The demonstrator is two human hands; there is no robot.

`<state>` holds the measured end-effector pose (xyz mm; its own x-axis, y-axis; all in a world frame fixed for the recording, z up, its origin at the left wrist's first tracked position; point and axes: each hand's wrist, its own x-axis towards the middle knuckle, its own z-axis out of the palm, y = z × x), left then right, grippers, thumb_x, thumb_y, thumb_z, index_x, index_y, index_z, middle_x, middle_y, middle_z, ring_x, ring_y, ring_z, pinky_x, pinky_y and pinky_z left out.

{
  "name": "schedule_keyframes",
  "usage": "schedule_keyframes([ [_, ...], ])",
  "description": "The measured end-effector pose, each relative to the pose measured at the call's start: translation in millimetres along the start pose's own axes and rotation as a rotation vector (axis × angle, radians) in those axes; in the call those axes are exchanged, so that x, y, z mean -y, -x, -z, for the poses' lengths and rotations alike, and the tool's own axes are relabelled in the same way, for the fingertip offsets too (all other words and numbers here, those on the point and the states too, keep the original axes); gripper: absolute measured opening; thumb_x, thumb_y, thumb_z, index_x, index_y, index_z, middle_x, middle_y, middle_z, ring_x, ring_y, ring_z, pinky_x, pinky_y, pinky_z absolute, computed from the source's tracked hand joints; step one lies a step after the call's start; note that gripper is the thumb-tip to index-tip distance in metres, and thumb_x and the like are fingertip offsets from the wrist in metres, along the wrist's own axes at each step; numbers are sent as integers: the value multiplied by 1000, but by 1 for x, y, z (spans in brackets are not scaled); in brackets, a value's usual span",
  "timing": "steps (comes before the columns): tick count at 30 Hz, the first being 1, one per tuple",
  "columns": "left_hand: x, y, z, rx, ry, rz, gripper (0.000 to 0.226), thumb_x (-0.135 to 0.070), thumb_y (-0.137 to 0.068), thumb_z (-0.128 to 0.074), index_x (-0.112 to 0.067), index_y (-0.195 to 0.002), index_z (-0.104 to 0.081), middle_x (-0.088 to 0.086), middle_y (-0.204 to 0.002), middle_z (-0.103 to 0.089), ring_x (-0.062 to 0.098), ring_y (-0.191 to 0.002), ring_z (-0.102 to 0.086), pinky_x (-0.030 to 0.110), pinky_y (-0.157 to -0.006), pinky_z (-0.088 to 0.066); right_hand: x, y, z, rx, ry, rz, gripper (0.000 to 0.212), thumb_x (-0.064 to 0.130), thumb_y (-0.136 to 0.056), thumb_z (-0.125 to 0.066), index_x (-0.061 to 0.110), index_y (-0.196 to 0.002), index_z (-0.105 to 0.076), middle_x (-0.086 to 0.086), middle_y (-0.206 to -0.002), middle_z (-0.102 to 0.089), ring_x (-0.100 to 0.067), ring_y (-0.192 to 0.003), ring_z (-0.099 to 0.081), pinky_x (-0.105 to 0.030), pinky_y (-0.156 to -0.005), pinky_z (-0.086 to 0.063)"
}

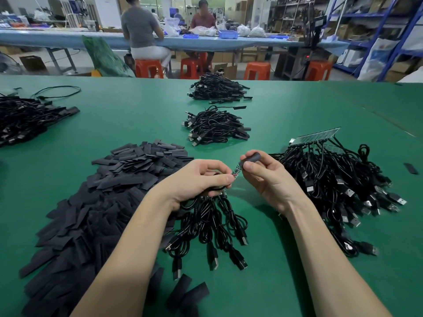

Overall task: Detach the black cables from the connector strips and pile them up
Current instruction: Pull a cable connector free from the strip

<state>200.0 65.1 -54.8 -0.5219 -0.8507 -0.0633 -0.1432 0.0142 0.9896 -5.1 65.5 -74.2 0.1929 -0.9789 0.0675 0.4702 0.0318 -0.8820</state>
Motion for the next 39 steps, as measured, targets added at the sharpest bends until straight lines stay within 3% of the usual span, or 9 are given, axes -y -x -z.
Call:
schedule_keyframes([
  [7, -3, 2, 6, 51, -87, 5, 6, -15, -94, -69, -10, -96, -69, -1, -75, -66, 13, -55, -47, 19, -61, -42, 0, 5, -2, 145, 126, -116, 27, 9, -61, -90, 21, -83, -79, -3, -89, -75, -11, -80, -70, -20, -73, -57],
  [12, 0, -4, 7, -118, -178, -30, 15, -32, -88, -77, -24, -98, -70, -2, -85, -76, 14, -65, -64, 20, -72, -51, 0, 0, -1, 13, 31, -86, 18, 9, -72, -78, 17, -87, -82, -4, -91, -76, -11, -84, -73, -18, -75, -57],
  [16, 6, -9, 5, -228, -260, -204, 14, -27, -80, -83, -30, -88, -72, -8, -94, -76, 11, -89, -71, 30, -92, -53, -1, -2, -1, -93, -17, -91, 15, 11, -66, -82, 15, -81, -82, -6, -91, -76, -13, -82, -74, -16, -73, -57],
  [23, 9, -13, -1, -349, -321, -296, 12, -17, -81, -82, -25, -86, -75, -10, -85, -76, 2, -82, -70, 10, -73, -47, -3, -4, -5, -181, -105, -134, 9, 7, -68, -80, 12, -75, -82, -9, -89, -77, -14, -79, -75, -16, -70, -57],
  [29, 7, -13, -5, -377, -274, -284, 10, -9, -82, -81, -15, -88, -78, -4, -81, -77, 6, -76, -71, 16, -74, -53, -4, -4, -6, -208, -114, -131, 13, 6, -67, -80, 8, -79, -79, -11, -89, -77, -15, -77, -75, -16, -68, -58],
  [39, 5, -13, -5, -376, -343, -288, 10, -17, -81, -82, -25, -84, -78, -9, -80, -77, 12, -78, -73, 20, -74, -57, -6, -5, -8, -144, -42, -152, 13, 11, -67, -82, 11, -80, -82, -9, -91, -77, -14, -79, -75, -15, -70, -57],
])
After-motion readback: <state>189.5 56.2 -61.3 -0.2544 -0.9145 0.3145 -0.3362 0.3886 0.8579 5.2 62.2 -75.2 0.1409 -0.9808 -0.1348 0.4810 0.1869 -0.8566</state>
